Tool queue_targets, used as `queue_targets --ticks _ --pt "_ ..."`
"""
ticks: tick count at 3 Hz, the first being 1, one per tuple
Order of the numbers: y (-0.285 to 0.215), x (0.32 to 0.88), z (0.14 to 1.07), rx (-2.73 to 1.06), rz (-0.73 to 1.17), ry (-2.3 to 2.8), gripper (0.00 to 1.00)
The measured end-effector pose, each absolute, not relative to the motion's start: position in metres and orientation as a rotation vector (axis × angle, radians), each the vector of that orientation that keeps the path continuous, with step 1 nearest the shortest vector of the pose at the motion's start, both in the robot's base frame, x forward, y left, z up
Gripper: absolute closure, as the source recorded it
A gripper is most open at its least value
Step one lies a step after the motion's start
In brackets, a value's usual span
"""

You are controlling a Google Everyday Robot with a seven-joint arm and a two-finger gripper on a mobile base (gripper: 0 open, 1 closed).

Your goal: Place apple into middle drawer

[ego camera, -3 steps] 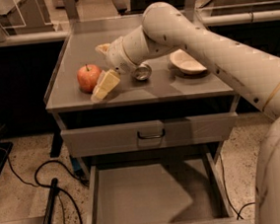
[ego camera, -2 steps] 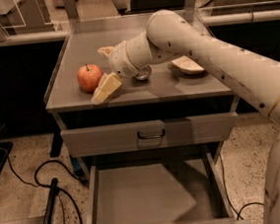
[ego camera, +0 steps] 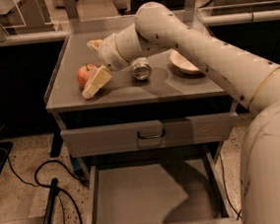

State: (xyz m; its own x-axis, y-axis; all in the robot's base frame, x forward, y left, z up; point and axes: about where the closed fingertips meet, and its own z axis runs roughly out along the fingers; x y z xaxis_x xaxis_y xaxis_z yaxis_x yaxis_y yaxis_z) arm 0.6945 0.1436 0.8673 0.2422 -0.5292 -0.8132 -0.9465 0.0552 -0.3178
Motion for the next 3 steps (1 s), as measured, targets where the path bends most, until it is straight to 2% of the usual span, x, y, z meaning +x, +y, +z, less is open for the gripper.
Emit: queue_targets --ticks 1,2,3 --pt "0.1437 0.6944 0.8673 -1.600 0.574 1.410 0.02" --pt "0.1438 0.6944 0.8673 -1.600 0.574 1.410 0.16" --pt "0.1438 0.6944 0.8673 -1.600 0.574 1.410 0.38"
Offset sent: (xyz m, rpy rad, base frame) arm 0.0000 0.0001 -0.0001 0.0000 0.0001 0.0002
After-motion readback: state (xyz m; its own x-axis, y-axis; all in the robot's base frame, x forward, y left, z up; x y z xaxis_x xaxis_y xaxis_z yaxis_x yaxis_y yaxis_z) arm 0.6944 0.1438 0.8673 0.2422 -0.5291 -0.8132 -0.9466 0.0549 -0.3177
